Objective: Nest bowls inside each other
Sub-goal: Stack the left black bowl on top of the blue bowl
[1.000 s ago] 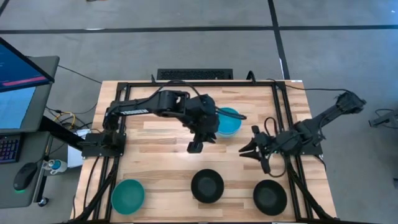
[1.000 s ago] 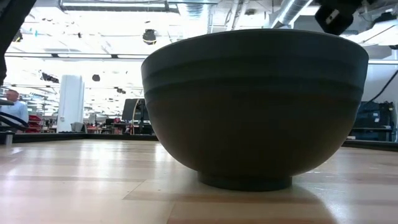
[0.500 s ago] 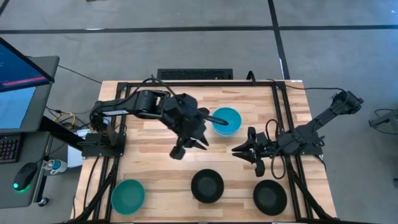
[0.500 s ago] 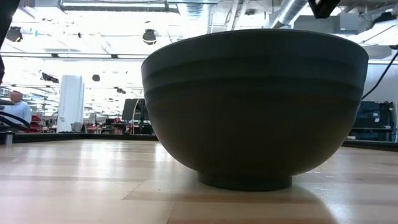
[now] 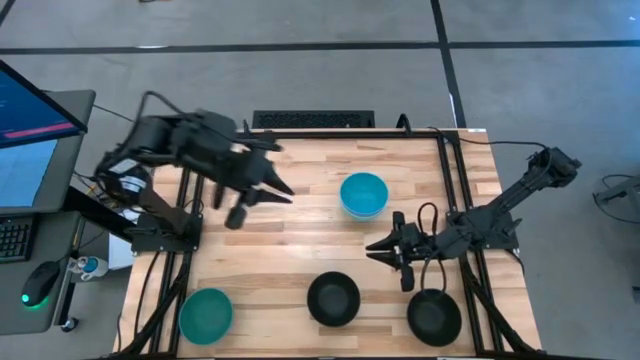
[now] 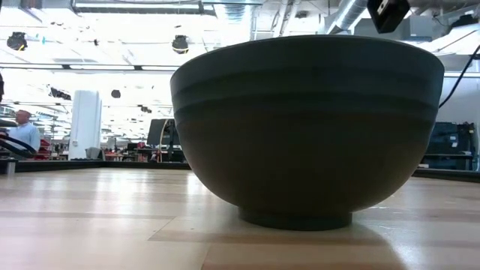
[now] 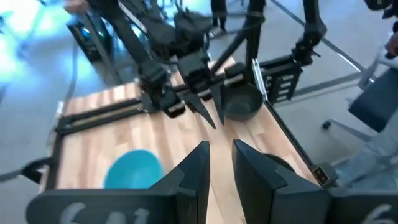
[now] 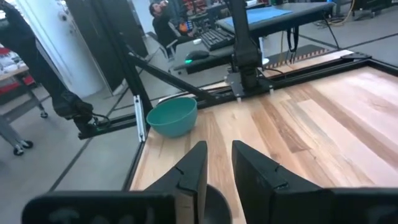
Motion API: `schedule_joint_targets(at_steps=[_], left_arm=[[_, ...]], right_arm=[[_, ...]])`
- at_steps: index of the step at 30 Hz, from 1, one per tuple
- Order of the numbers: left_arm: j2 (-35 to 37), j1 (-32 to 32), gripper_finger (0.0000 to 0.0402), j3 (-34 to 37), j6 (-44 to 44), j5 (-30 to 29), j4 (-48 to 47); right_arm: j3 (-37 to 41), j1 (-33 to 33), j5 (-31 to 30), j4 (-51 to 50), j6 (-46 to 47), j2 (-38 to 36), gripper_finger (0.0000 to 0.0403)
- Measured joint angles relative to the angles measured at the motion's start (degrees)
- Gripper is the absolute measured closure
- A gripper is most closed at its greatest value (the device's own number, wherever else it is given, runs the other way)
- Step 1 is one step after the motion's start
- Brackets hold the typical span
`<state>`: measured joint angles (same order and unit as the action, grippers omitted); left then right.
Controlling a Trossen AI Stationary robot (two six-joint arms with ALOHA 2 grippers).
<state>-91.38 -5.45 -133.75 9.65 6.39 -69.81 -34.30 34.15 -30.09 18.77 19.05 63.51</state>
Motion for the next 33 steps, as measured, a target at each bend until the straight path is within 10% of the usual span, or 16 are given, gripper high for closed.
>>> schedule_joint_targets(at_steps=[6,21,33], left_arm=[[5.5,0.2,0.0341,8.1,0.4,-2.4,-0.4],[34.3,6.4,0.0341,71.9,-14.5,8.2,51.4],[36.9,3.4,0.0341,90.6,-20.8,6.8,68.3]], right_arm=[[0.0,-1.0,0.2,0.4,-1.7,-0.1,0.0305],[0.0,-3.2,0.7,-3.0,-1.2,0.9,0.0305],[-2.2,-8.3,17.1,-10.8,11.0,10.6,0.0305]])
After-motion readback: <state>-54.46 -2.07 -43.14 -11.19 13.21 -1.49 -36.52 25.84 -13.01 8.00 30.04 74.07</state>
